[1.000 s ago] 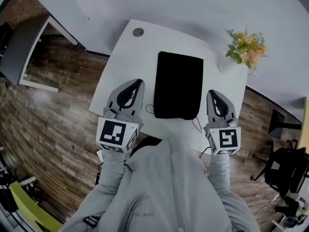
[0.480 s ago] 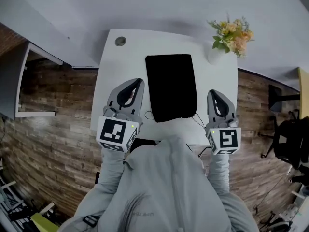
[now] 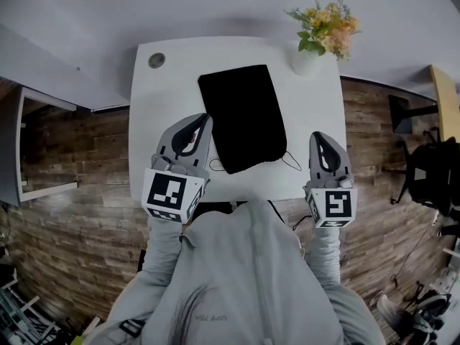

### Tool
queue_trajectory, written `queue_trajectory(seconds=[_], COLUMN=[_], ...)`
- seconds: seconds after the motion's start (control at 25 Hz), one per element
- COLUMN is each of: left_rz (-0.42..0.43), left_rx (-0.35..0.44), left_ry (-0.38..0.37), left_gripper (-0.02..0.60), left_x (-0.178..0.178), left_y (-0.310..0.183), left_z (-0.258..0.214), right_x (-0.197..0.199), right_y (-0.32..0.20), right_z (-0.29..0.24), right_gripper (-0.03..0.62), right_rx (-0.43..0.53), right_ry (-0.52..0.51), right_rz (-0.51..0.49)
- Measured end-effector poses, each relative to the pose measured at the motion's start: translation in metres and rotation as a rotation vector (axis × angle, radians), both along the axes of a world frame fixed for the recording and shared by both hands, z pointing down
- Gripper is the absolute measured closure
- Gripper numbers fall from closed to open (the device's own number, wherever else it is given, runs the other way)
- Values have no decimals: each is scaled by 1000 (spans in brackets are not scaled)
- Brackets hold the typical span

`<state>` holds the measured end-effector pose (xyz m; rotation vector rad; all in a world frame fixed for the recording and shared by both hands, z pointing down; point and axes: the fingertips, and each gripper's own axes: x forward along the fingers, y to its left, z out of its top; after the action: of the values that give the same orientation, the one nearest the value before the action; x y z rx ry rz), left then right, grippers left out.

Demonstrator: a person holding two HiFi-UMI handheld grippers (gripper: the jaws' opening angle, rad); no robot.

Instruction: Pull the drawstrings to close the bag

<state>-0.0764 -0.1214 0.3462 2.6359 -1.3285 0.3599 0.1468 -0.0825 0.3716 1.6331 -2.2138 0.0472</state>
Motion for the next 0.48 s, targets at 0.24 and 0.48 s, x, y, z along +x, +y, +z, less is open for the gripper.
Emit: queue_trajectory(seconds=[0.24, 0.48], left_rz=[40, 53], left_rx=[-38, -108], left_ry=[-18, -52], left_gripper=[551, 551], left_x=[8, 4], left_y=[6, 17], left_z=[22, 56], right_x=[6, 6], right_y=[17, 29], right_z=[26, 51], right_gripper=[569, 569], right_rx=[-46, -89], right_ry=[8, 14], right_rz=[56, 84])
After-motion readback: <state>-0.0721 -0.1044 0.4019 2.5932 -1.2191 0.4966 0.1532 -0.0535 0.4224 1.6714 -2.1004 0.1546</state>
